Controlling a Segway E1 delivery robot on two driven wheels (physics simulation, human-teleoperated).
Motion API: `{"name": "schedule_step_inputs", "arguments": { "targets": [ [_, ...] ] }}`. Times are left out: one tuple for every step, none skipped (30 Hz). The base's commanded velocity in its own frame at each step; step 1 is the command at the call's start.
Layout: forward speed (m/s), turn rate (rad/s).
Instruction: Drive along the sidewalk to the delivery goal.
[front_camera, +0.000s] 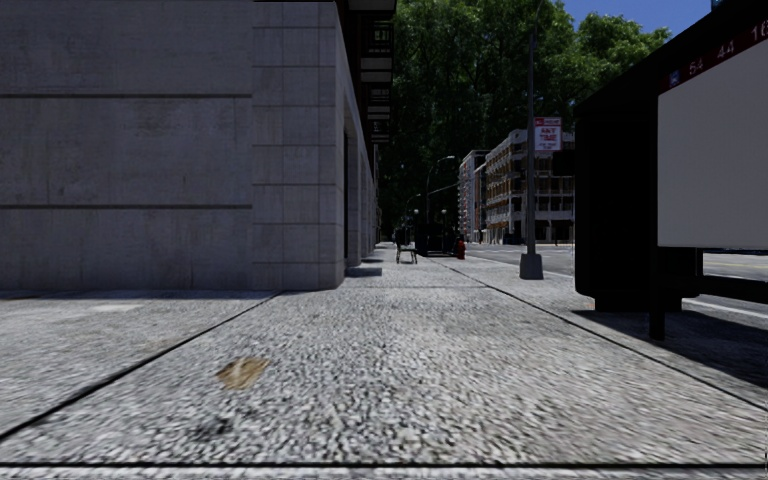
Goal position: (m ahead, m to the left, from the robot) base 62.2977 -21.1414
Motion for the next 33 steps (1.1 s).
{"name": "schedule_step_inputs", "arguments": {
  "targets": [
    [2.00, 0.00],
    [2.00, 0.00],
    [2.00, 0.00],
    [2.00, 0.00],
    [2.00, 0.00],
    [2.00, 0.00],
    [2.00, 0.00],
    [2.00, 0.00],
    [2.00, 0.00],
    [2.00, 0.00],
    [2.00, 0.00],
    [2.00, 0.00],
    [2.00, 0.00],
    [2.00, 0.00],
    [2.00, 0.00],
    [2.00, 0.00],
    [2.00, 0.00],
    [2.00, 0.00],
    [2.00, 0.00],
    [2.00, 0.00],
    [2.00, 0.00],
    [2.00, 0.00],
    [2.00, 0.00],
    [2.00, 0.00],
    [2.00, 0.00],
    [2.00, 0.00],
    [2.00, 0.00],
    [2.00, 0.00],
    [2.00, 0.00],
    [2.00, 0.00],
    [2.00, 0.00],
    [2.00, 0.00],
    [2.00, 0.00]
  ]
}}
